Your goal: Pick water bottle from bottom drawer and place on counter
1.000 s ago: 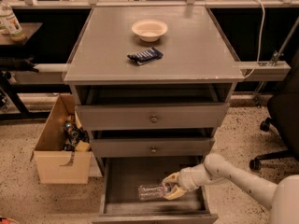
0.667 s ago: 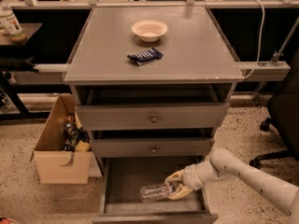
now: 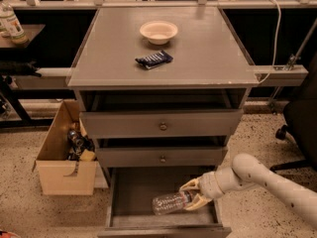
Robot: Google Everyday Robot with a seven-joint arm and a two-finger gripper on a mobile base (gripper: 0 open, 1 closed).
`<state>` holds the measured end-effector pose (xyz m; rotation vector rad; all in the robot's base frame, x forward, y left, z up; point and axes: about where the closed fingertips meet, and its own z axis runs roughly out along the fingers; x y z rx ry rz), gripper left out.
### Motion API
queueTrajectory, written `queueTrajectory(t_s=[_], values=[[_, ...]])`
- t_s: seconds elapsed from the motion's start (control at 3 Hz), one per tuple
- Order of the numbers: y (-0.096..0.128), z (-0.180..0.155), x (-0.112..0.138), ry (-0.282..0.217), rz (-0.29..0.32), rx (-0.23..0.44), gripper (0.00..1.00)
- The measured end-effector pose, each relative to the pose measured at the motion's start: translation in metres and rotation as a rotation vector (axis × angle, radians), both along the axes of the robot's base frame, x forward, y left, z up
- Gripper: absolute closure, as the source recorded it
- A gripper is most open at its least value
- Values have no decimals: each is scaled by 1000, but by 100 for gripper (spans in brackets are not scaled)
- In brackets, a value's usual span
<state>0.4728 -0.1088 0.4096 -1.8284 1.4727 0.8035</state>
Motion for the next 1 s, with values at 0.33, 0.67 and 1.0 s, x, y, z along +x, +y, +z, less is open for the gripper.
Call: queueTrajectory(t_s=[0.33,0.67,1.0], values=[[-1,9,0,-14,1,17,100],[-6,54,-5,-29,18,30,100],[-20,114,-14,-55,21,13,100]])
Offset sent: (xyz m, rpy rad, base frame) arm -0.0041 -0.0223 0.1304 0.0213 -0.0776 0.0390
